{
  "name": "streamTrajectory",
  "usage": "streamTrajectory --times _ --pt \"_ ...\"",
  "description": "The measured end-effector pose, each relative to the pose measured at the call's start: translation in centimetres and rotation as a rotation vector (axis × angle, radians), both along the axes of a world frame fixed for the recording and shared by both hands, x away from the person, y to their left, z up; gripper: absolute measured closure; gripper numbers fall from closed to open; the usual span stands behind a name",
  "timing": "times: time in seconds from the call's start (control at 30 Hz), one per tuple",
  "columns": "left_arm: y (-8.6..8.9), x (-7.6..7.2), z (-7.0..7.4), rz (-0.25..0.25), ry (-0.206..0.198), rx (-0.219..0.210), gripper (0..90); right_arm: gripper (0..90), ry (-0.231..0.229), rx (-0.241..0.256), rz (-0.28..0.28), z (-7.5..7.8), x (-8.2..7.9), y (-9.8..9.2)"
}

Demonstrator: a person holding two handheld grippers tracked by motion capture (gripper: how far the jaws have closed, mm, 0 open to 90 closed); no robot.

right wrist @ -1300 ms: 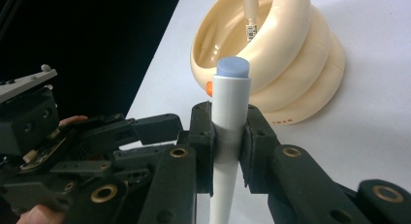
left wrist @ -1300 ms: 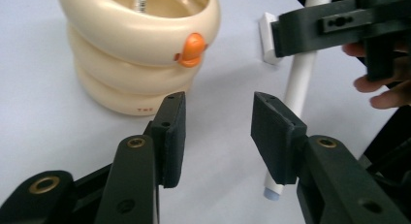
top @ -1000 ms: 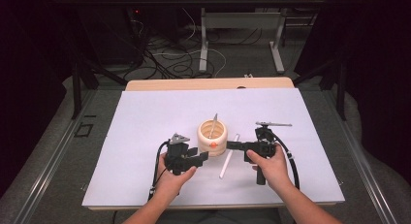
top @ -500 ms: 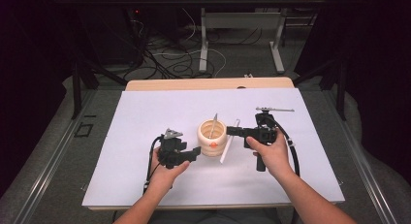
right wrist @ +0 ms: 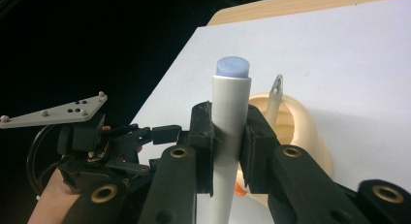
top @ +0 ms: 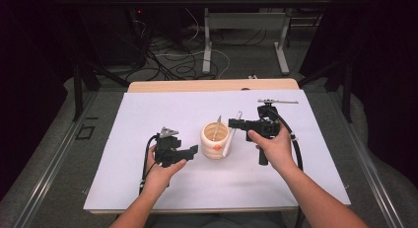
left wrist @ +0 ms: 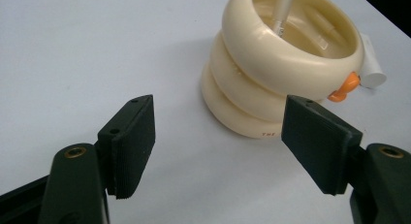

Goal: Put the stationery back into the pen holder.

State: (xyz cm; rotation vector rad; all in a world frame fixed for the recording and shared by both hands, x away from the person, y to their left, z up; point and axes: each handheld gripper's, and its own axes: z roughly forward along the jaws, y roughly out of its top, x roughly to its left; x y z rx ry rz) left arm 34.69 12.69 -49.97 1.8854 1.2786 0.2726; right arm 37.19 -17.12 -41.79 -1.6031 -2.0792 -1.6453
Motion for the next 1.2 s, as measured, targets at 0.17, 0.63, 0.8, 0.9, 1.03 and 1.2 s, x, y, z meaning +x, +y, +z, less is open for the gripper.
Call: streamTrajectory --times 0.17,0.63,0.8,0.9,1.03,1.2 --pt "0.5 0.2 -0.3 0.006 0.002 -0.007 19.5 78.2 -0.025 -0.01 -0.005 0.6 0.5 0.3" --pt "1.0 0.5 -0.3 0.02 -0.036 -0.003 0.4 78.2 -0.095 -0.061 -0.051 2.0 2.5 1.7" --pt "1.0 0.5 -0.3 0.024 -0.049 0.009 0.2 78.2 -0.121 -0.091 -0.068 2.1 3.2 2.3" --pt "1.1 0.4 -0.3 0.017 -0.057 0.012 0.2 78.2 -0.134 -0.122 -0.074 2.1 3.5 2.8" --pt "1.1 0.4 -0.3 0.009 -0.058 0.016 0.2 78.2 -0.131 -0.148 -0.075 1.7 4.0 3.4" --pt "1.1 0.4 -0.5 0.004 -0.058 0.028 0.2 78.2 -0.1 -0.168 -0.081 0.7 4.6 3.9"
